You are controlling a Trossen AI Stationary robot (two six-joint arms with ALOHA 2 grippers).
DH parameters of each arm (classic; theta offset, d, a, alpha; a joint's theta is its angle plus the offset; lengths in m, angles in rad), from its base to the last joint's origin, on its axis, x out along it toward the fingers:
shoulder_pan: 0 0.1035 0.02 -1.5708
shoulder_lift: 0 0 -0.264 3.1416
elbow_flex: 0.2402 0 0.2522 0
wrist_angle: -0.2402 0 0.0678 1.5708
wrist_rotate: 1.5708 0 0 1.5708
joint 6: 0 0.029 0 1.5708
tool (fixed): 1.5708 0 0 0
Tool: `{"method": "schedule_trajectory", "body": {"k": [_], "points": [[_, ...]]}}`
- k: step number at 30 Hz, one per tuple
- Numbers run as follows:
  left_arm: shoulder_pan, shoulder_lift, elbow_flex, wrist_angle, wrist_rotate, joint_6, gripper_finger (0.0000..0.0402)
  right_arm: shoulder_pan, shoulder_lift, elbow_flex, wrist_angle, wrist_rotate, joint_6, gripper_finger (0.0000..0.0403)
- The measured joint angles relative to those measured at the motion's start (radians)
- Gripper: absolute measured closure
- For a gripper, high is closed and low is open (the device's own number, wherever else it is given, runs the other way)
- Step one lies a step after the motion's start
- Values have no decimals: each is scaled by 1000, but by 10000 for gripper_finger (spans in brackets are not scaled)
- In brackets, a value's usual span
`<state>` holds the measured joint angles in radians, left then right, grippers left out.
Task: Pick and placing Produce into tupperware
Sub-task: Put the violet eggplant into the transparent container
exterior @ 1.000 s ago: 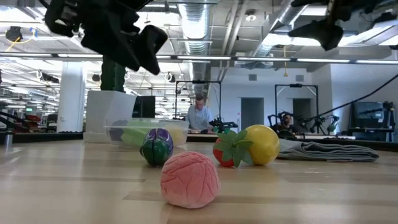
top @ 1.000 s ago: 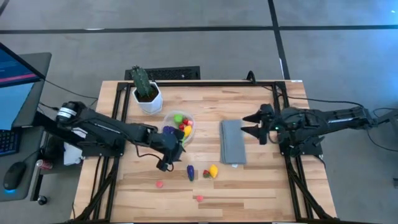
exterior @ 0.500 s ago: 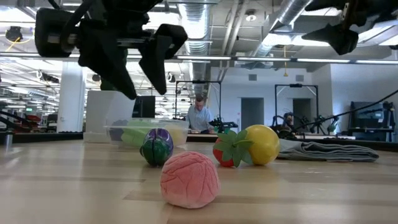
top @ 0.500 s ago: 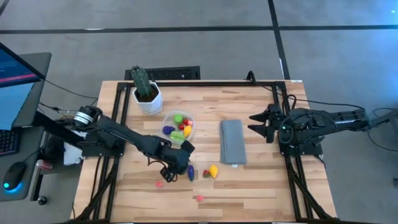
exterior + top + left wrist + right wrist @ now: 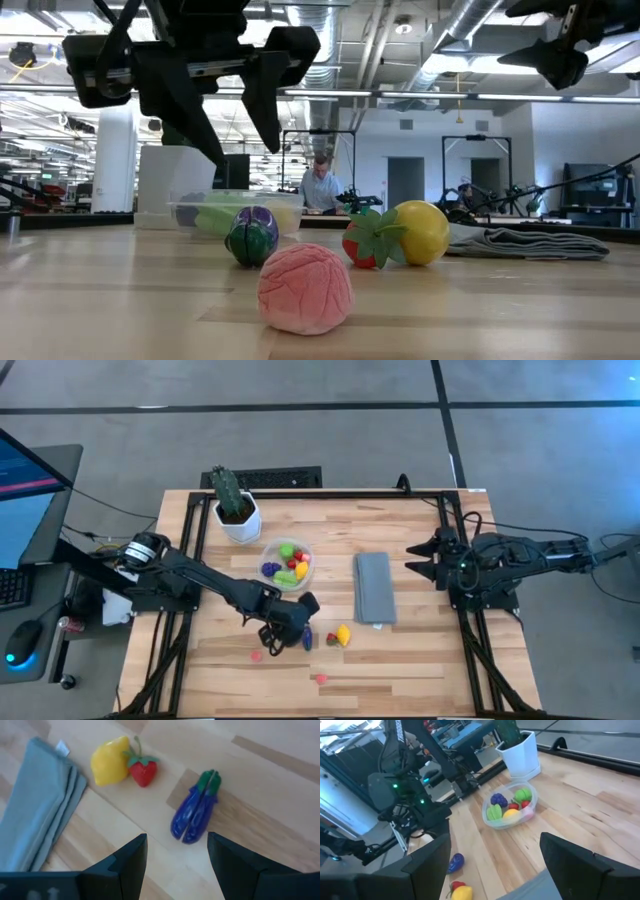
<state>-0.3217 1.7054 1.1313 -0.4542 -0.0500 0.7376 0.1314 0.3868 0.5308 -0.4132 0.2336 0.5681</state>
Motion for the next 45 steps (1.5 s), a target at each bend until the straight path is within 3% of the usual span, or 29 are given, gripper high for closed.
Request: {"method": "schedule_trajectory", "body": {"k": [4,16,29,45], "points": [[0,18,3,8,34,41,202,0,-15,0,-5,-1,0,75],[-21,114,50,34,-16,117,202,54,-30,1,-29,-13,8,75],[-30,248,154,-78,0,141,202,102,-31,1,-28,-3,27,75],[-33,261,172,-110,46,55,202,137,-27,1,-27,11,36,74]]}}
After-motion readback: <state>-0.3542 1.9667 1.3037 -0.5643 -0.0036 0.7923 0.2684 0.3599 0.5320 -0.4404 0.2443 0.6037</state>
